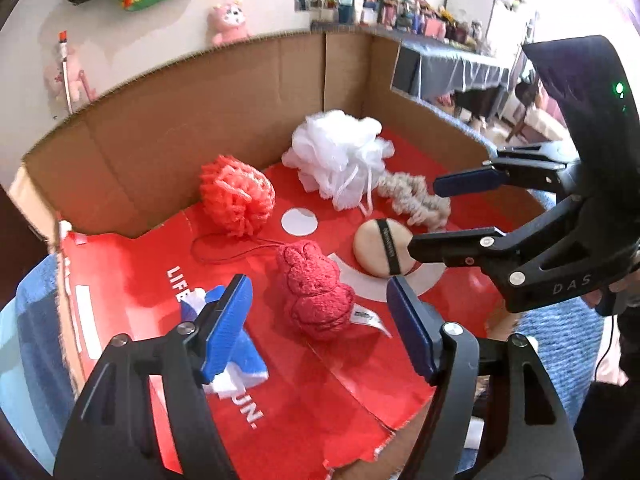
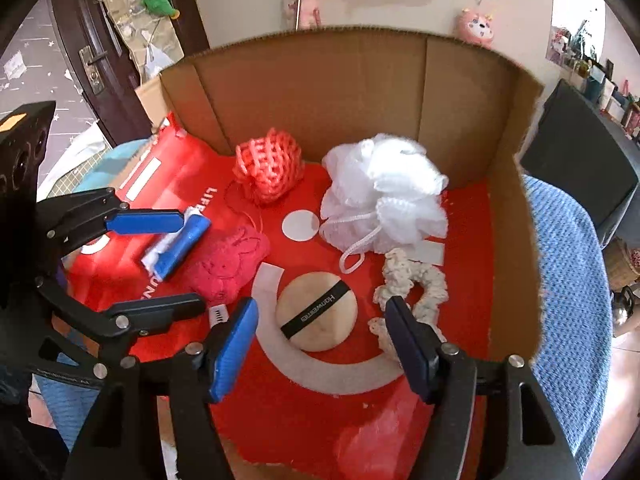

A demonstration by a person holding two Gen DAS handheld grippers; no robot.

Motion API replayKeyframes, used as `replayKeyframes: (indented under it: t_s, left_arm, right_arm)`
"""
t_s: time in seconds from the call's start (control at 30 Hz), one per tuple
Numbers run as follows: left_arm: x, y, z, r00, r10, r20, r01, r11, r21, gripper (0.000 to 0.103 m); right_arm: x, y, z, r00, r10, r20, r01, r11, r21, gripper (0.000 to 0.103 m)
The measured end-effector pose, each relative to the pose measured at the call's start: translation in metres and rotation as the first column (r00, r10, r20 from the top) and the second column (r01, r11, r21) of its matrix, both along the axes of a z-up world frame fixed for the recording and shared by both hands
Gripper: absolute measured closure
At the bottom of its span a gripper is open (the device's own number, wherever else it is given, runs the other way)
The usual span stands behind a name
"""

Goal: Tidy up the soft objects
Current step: 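Lift both tools out of the box back over the blanket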

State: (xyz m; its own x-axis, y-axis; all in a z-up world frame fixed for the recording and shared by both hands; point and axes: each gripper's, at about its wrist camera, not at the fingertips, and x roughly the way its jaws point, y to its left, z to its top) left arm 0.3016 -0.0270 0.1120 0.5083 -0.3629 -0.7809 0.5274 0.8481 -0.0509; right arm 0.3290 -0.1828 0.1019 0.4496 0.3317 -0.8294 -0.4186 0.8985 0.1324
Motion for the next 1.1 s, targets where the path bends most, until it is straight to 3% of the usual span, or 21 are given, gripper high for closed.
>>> replayKeyframes:
  t_s: [0.23,0.4,0.57,0.63,0.87,1.1]
  left_arm:
    - [-0.027,0.009,0.032,0.993,0.071,0.096,-0.066,0.996,-0.059,0.022]
    - [-0.052,0.010,0.051,0.976,0.119,0.182,-0.106,0.991,-0.078,0.014]
    - [-0.078,0.015,0.060,0.956,0.171,0.238,-0.148,0.983,-0.113,0.014]
    - [-0.089,0.018,0.063,0.942,0.205,0.267,-0.176,0.976,-0.128,0.014]
    - [-0.150,0.030,0.073,0.841,0.321,0.436,-0.260,0.946,-0.194,0.005]
    - [-0.195,0.028,0.068,0.803,0.365,0.471,-0.280,0.929,-0.242,0.003]
  right_arm:
    - [-0.023,-0.011,0.027,0.998,-0.022,0.062,0.021,0.999,0.027,0.027]
    - [-0.044,-0.016,0.050,0.991,-0.040,0.128,0.034,0.998,0.049,0.020]
    - [-0.067,-0.017,0.067,0.978,-0.059,0.199,0.048,0.997,0.064,0.009]
    - [-0.078,-0.019,0.073,0.971,-0.070,0.230,0.058,0.997,0.060,0.008]
    - [-0.133,-0.020,0.089,0.917,-0.091,0.389,0.079,0.996,0.047,0.000]
    - [-0.187,-0.027,0.089,0.854,-0.152,0.498,0.123,0.988,0.090,0.000]
